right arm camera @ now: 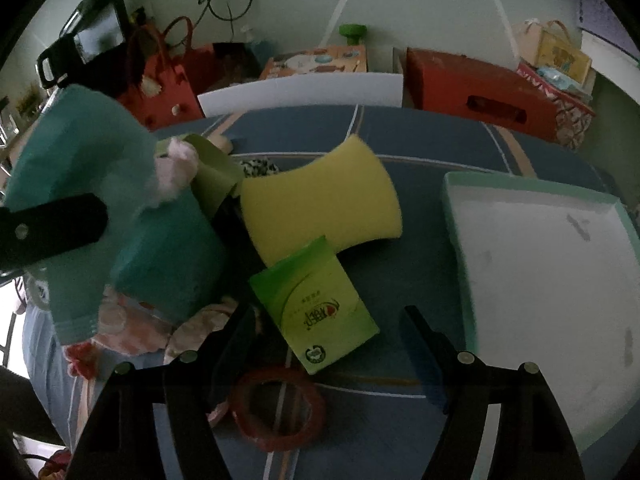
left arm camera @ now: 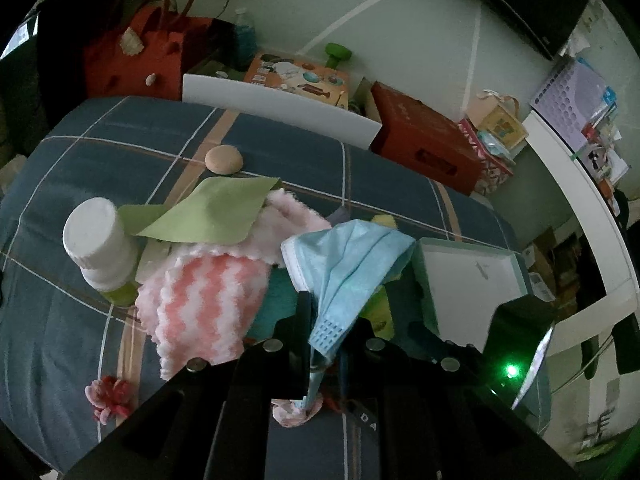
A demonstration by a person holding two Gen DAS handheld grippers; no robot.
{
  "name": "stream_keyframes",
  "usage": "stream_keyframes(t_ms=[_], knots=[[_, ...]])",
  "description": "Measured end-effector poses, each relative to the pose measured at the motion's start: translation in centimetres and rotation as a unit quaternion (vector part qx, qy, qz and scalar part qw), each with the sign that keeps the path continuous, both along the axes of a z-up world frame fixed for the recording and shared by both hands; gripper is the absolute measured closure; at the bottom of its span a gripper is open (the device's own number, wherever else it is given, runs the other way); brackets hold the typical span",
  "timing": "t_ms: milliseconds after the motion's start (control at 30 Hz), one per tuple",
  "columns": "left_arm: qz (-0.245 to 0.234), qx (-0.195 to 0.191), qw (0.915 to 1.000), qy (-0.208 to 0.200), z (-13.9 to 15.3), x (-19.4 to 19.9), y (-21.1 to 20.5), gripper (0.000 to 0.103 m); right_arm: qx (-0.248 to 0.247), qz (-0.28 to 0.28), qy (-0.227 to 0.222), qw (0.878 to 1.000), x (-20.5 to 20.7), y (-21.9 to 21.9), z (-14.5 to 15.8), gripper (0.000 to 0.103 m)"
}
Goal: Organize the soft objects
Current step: 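Carry the mask with the left gripper while the right gripper carries the tissue pack to the tray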
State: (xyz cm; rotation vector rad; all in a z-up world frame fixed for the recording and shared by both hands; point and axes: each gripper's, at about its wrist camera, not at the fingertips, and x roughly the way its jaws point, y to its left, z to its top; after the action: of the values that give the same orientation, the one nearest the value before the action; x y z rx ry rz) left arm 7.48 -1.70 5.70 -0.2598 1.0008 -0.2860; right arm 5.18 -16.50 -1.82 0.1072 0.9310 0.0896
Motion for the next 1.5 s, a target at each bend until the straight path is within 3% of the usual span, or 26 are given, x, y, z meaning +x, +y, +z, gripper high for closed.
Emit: stream_keyframes(t_ms=[200,267,433,867,1500], knots=[[0.001,-0.005,1.0,0.006,-0.3,0.1,0.1,0.093,0.003,0.004,0.012,1.0,1.1,0.3,-1.1,0.026],[0.001,-0.004,1.0,0.007,-0.3,0.1,0.1,0.093,0.009,0.007,0.013,1.0,1.3,0.3,-1.3,0.035],[0.002,-0.003,1.0,0.008,-0.4,0.1,0.0,0.093,0.012,0.008,0.011,1.0,1.3,0.2,-1.1,0.037],[-0.008,0.002,0.9999,-0.008,0.1,-0.2,-0.8,0.093,0.02,0.002,-0.044,0.999,-1.3,-0.6,2.7,0.042],[-0.033,0.026,0.9988,-0.024,0.4,-1.1,-3.4,0.093,0.043,-0.03,-0.075,0.996,-3.3,-3.4,4.6,0.042]])
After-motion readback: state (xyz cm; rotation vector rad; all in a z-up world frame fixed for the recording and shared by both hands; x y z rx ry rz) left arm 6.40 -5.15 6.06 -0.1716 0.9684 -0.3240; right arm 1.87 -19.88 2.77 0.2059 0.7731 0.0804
